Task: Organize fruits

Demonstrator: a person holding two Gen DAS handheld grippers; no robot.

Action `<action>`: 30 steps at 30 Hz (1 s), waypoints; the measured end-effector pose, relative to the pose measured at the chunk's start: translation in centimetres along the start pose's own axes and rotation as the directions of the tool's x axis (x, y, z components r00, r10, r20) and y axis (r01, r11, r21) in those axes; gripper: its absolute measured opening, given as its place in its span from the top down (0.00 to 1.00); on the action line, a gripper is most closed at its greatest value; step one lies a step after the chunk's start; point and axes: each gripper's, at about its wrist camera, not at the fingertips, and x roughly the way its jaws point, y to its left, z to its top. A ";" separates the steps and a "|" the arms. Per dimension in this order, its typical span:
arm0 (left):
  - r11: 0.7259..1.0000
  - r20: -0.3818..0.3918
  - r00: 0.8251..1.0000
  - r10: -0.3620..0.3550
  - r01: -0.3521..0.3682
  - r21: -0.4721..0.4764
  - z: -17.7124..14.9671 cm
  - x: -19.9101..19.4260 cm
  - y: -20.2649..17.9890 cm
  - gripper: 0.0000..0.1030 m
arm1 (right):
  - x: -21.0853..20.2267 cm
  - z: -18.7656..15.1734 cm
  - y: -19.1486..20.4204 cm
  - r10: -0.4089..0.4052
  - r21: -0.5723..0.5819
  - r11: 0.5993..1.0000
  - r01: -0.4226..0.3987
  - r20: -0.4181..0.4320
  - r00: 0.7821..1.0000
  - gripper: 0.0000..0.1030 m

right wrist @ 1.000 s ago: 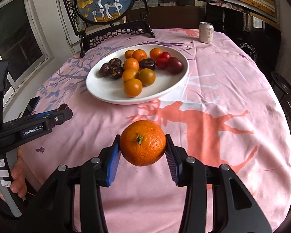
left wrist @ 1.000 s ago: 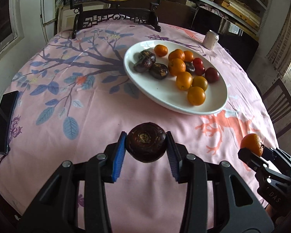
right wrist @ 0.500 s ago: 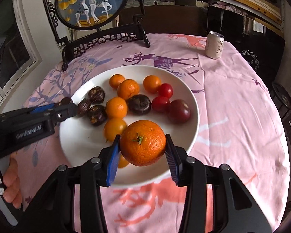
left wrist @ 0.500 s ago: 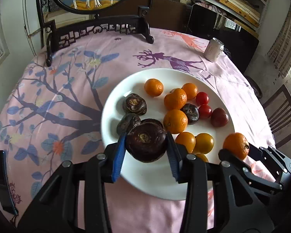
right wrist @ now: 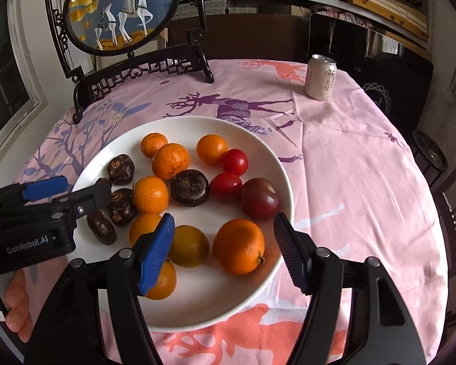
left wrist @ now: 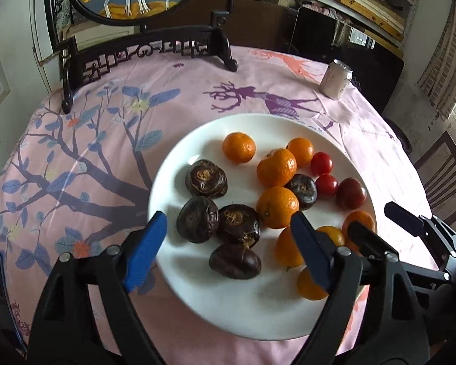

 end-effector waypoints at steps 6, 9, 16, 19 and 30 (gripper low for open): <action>0.998 0.070 0.996 0.053 -0.055 0.035 -0.8 -1.6 0.1 0.09 | -2.7 -2.3 -0.4 -0.020 0.048 0.999 0.018 0.028 0.999 0.21; 0.996 0.081 0.994 0.075 -0.078 0.040 -1.3 -2.1 0.4 0.06 | -3.9 -3.3 0.4 -0.040 0.035 0.999 0.038 0.065 0.997 0.04; 0.991 0.138 0.982 0.131 -0.131 -0.007 -1.5 -4.3 1.8 0.02 | -3.5 -2.1 2.5 -0.196 -0.073 0.976 0.203 0.089 0.977 0.01; 0.989 0.140 0.979 0.149 -0.145 -0.041 -1.7 -5.0 2.5 0.02 | -3.0 -2.1 2.2 -0.175 -0.070 0.981 0.181 0.084 0.981 0.01; 0.984 0.159 0.972 0.176 -0.178 0.000 -2.8 -5.5 1.0 0.02 | -3.2 -2.7 1.6 -0.111 -0.033 0.993 0.114 0.094 0.989 0.01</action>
